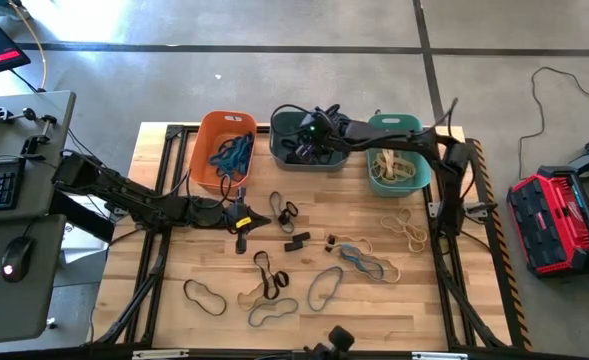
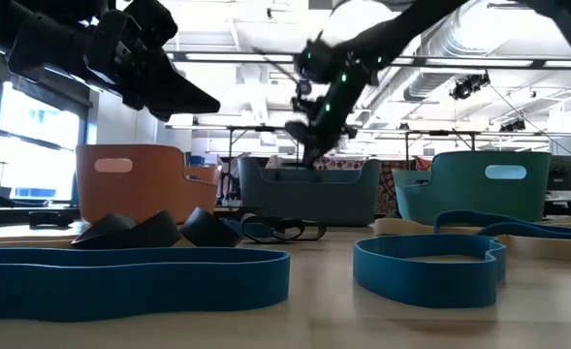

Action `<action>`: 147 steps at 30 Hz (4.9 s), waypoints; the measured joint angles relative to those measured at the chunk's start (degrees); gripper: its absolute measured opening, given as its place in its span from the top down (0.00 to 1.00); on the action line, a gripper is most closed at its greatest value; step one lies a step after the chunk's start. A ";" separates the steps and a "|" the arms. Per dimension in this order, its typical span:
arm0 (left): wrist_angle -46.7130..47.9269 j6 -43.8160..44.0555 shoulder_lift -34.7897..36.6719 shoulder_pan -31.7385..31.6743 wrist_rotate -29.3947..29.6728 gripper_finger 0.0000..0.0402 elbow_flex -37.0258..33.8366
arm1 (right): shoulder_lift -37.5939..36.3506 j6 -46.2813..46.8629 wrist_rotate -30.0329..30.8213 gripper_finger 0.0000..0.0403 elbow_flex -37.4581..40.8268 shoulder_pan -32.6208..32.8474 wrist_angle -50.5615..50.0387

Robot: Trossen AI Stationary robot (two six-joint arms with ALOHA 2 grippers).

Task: Sort rubber bands into baskets
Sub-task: Put the black rubber band into the blue bin, then put the blue rubber band into the orange bin

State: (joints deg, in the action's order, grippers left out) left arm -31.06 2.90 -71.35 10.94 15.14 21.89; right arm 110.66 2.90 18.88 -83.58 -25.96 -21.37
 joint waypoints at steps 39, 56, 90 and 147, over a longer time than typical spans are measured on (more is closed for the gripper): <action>1.21 -1.03 0.00 -0.04 0.00 1.00 0.02 | -16.04 17.97 3.58 0.99 20.98 32.43 0.29; 1.25 -0.52 0.00 0.00 0.00 1.00 0.02 | -16.27 31.88 -3.04 0.77 24.51 50.92 -1.40; 1.29 -1.05 0.02 -0.02 -0.02 1.00 0.02 | -4.64 27.64 -7.07 0.74 24.40 48.86 2.17; 0.74 -0.11 0.01 -0.04 -4.09 1.00 0.02 | -4.09 20.54 -9.21 0.69 22.66 51.79 -3.01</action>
State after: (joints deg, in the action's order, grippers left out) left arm -30.33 2.79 -71.35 10.90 11.05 21.91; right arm 106.57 23.44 9.68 -60.91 25.82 -24.38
